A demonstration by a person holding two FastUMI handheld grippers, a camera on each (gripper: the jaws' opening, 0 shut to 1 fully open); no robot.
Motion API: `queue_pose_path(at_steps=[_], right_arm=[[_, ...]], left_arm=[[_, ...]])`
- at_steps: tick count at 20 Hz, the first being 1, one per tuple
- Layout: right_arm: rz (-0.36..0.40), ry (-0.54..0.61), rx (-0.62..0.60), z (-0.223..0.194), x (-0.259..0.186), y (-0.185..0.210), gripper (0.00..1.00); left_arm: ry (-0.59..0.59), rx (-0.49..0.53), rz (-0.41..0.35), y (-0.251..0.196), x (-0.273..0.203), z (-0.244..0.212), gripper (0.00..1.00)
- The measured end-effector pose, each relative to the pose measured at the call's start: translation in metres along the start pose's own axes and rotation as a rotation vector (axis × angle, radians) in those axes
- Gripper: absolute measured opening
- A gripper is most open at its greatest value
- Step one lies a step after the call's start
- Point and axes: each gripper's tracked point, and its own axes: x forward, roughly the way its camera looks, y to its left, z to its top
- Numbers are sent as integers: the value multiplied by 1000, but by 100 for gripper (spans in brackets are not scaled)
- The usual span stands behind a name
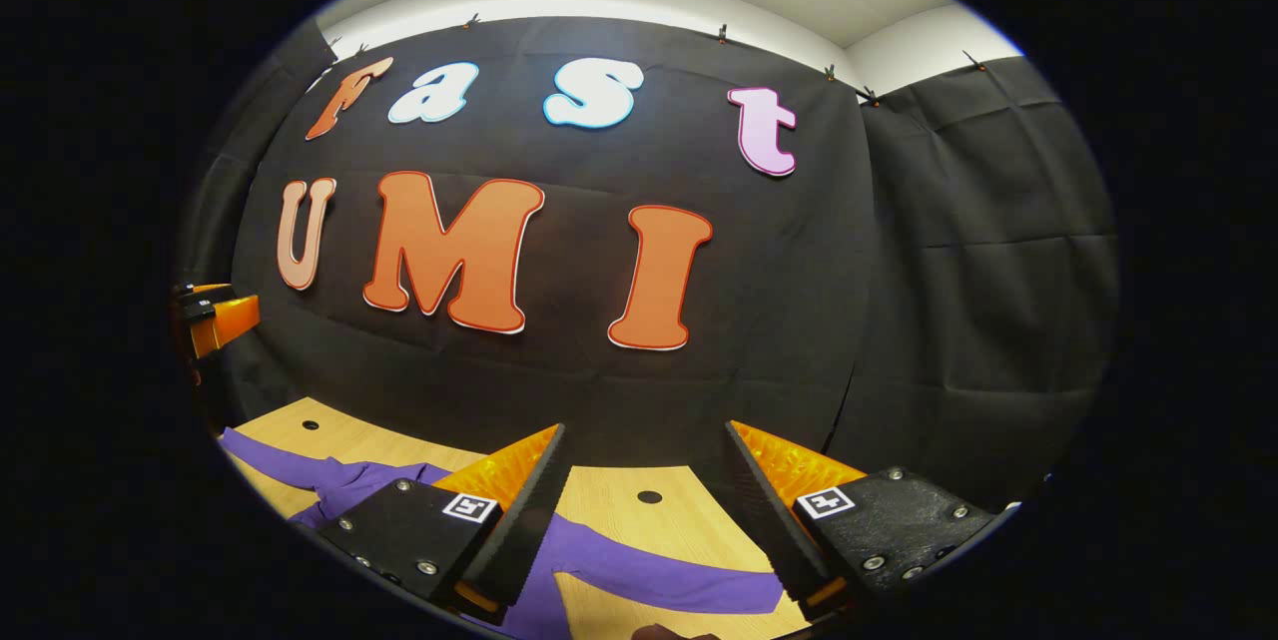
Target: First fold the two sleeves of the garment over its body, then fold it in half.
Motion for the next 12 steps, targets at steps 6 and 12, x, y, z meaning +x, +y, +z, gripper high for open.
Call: queue_pose_path(at_steps=[6,12], right_arm=[[7,6,-2,-3,1,2,93],[-37,54,-3,-29,7,-22,93]], left_arm=[[-1,13,-4,-1,-1,-1,95],[0,35,-8,-4,-9,2,95]])
